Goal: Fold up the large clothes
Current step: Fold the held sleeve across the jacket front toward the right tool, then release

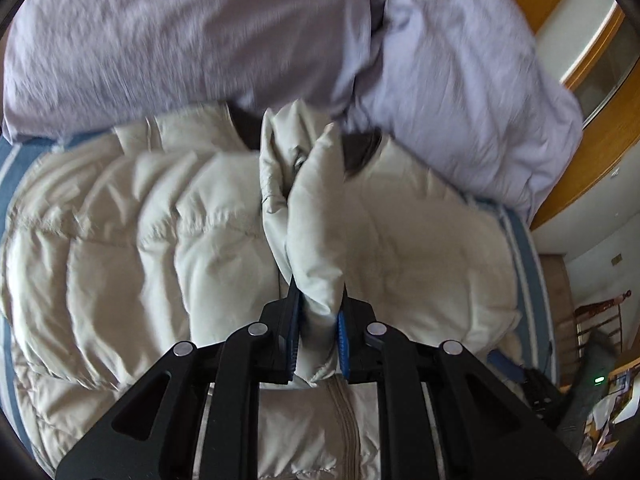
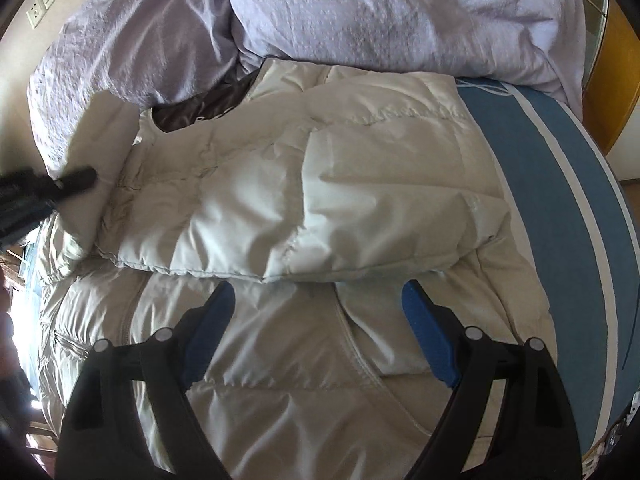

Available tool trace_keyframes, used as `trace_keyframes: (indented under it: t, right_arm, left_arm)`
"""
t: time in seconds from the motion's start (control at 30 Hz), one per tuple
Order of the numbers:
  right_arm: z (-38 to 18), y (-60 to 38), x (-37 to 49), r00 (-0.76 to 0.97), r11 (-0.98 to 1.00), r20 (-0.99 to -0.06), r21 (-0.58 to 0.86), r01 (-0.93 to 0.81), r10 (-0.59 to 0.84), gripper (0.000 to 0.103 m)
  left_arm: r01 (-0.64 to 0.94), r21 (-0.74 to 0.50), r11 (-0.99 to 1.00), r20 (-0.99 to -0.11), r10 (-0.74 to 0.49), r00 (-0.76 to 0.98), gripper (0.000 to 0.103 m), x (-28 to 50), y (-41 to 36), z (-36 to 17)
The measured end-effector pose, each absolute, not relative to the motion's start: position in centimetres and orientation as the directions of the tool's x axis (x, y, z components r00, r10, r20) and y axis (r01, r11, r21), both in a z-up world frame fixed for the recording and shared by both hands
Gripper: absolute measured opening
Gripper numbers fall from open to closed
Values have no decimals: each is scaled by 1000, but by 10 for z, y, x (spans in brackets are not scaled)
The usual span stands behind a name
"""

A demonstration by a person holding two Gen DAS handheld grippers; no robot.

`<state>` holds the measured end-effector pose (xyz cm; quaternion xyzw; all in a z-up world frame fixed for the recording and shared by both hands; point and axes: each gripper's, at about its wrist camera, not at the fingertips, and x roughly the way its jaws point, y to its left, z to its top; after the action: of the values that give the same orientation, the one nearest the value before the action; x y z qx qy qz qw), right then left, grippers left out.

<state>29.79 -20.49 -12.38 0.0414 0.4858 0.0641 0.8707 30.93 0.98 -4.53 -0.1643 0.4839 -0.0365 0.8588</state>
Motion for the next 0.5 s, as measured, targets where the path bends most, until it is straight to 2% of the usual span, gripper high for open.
trace_keyframes:
  t: [0.13, 0.2, 0.23, 0.27, 0.5]
  right_arm:
    - [-126, -207, 296, 518, 989, -843, 135, -61, 147, 86]
    - [-126, -208, 295, 518, 989, -843, 135, -57, 145, 86]
    - [-126, -209, 294, 518, 989, -843, 135, -56, 145, 86]
    - [-125, -210, 293, 518, 989, -843, 136, -55, 145, 86]
    - [-116, -225, 271, 530, 990, -836, 130, -53, 139, 86]
  left_arm:
    - [-74, -303, 950, -835, -227, 501, 24, 311, -4, -54]
    - [-49, -322, 945, -834, -259, 488, 43, 309, -10, -54]
    - [-38, -338, 940, -830, -280, 482, 64, 308, -13, -52]
    - [-27, -348, 937, -826, -293, 481, 76, 306, -16, -50]
    - [17, -291, 956, -825, -260, 501, 80, 272, -11, -40]
